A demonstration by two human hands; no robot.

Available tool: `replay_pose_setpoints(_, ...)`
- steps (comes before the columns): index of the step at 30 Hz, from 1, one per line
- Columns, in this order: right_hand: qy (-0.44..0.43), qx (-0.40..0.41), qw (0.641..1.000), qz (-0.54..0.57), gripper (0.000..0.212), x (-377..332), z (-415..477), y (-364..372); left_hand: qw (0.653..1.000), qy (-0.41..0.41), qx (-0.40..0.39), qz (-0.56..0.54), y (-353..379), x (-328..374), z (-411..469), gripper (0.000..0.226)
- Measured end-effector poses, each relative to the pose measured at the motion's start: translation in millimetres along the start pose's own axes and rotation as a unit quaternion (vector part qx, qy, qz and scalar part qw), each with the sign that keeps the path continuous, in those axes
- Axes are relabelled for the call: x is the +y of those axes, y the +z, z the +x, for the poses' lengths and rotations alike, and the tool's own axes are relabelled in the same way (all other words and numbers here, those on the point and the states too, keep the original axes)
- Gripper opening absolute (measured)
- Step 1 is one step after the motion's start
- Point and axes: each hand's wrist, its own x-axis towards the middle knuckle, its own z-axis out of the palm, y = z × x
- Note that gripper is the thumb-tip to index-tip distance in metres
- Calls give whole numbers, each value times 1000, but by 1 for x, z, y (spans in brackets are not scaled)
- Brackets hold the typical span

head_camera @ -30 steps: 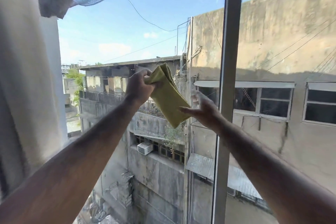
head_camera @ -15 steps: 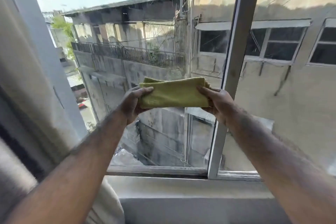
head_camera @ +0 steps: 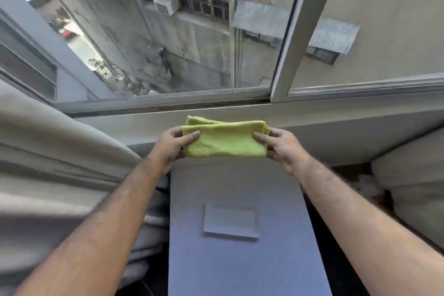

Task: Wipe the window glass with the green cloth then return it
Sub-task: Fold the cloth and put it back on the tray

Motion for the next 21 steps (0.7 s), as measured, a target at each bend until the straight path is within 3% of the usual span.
replay_pose_setpoints(7,123,52,989,-70,4,200,36,-13,991,-113,-6,76,8,-202,33,14)
replay_pose_setpoints(10,141,89,975,-148,17,271,51,-18,982,-155,-20,110,16,-272,43,21)
replay_pose_setpoints(15,151,104,949,-258,26,346,65,-25,956,-157,2,247,29,-352,49,23)
replay_pose_setpoints(17,144,97,927,-332,29,361,69,-24,931,-139,18,338,33,-368,50,29)
replay_pose_setpoints(21,142,65,845,-512,41,368,75,-20,885,-75,-1,459,38,-379,50,37)
